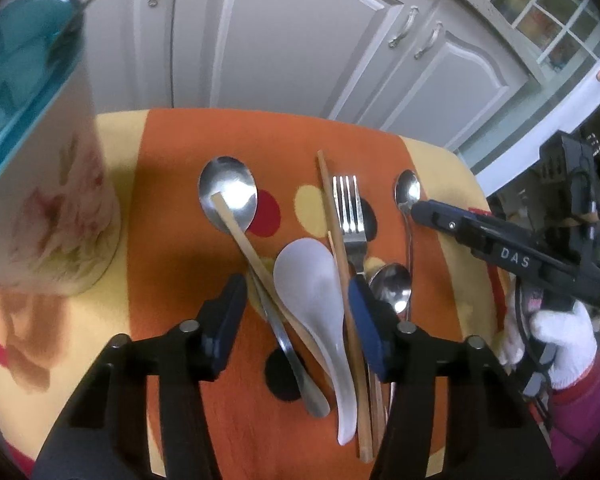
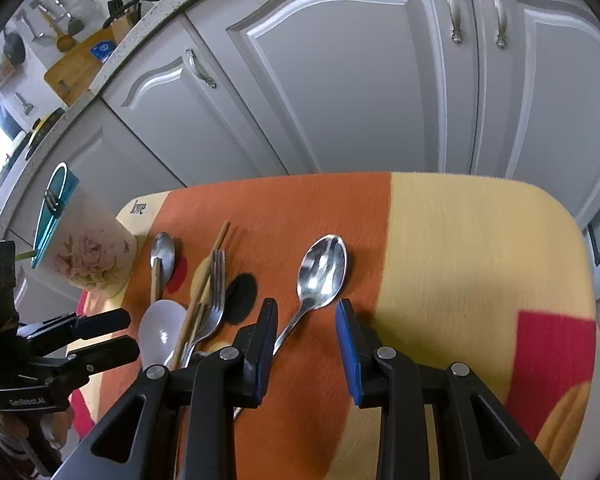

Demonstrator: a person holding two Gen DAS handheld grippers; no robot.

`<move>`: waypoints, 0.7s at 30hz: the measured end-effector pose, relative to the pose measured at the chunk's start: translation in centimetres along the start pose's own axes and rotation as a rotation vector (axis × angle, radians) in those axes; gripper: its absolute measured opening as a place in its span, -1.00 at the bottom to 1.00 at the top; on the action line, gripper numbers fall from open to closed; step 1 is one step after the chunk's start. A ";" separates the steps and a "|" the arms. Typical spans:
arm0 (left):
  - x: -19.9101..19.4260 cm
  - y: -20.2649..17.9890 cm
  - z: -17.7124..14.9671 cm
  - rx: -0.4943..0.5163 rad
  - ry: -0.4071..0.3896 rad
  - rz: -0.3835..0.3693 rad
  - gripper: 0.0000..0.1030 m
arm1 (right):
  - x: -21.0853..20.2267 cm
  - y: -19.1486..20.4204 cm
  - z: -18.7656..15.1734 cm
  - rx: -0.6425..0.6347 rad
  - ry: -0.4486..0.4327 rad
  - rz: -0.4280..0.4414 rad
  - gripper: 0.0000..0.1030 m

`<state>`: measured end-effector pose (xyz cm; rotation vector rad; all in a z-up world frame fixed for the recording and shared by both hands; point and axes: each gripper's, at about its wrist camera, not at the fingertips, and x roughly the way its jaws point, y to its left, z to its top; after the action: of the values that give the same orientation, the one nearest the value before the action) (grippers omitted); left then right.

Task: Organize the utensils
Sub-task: 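Grasp the white ceramic spoon with the left tool while the right tool grasps a steel spoon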

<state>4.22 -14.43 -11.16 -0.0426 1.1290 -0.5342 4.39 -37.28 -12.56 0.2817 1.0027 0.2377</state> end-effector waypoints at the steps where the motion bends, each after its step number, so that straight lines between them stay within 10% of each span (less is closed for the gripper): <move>1: 0.1 0.0 0.0 0.002 0.005 0.000 -0.13 | 0.2 -0.2 0.1 0.001 -0.003 0.003 -0.45; 17: 1.5 -0.3 1.4 0.067 0.079 0.009 -0.79 | 2.5 -0.9 2.6 -0.040 -0.044 0.117 -0.45; 21: 1.1 -0.7 1.2 0.083 0.080 0.023 -0.90 | 2.5 -0.2 2.6 -0.102 -0.034 0.098 -0.90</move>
<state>5.30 -15.77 -11.35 0.0638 1.1826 -0.5658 7.87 -36.95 -13.27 0.2412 0.9406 0.3713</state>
